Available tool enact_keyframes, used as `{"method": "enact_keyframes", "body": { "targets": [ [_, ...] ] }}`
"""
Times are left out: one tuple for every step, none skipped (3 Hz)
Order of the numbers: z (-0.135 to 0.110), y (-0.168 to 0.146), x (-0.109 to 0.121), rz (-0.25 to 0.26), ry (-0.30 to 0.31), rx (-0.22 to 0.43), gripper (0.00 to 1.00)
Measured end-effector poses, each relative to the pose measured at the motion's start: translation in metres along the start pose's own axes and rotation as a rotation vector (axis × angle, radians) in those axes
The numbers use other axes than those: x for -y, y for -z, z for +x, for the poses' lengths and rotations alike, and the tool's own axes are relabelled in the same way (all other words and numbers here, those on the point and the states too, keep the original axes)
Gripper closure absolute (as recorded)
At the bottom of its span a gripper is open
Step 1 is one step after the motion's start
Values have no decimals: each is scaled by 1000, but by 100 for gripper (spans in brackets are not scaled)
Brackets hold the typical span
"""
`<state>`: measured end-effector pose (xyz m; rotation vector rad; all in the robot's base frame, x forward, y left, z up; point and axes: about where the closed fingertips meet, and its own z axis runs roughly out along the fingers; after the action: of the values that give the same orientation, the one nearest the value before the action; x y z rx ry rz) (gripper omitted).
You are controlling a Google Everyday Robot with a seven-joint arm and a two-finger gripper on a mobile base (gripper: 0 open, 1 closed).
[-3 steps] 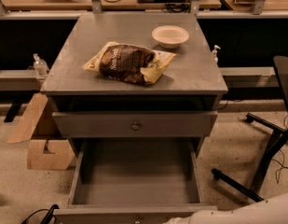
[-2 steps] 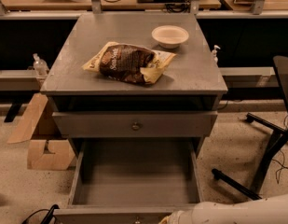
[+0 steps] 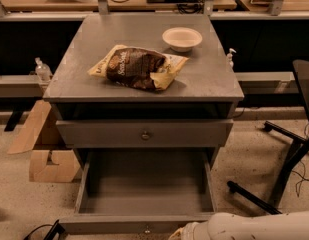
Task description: Close middle drawer
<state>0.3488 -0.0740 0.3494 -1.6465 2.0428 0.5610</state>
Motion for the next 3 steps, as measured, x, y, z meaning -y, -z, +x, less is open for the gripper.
{"method": "enact_keyframes", "body": {
  "targets": [
    [-4,5,34,40,6,18,100],
    [-5,5,31,40,6,18,100],
    [-20,16,79,94,25,37,100]
  ]
}}
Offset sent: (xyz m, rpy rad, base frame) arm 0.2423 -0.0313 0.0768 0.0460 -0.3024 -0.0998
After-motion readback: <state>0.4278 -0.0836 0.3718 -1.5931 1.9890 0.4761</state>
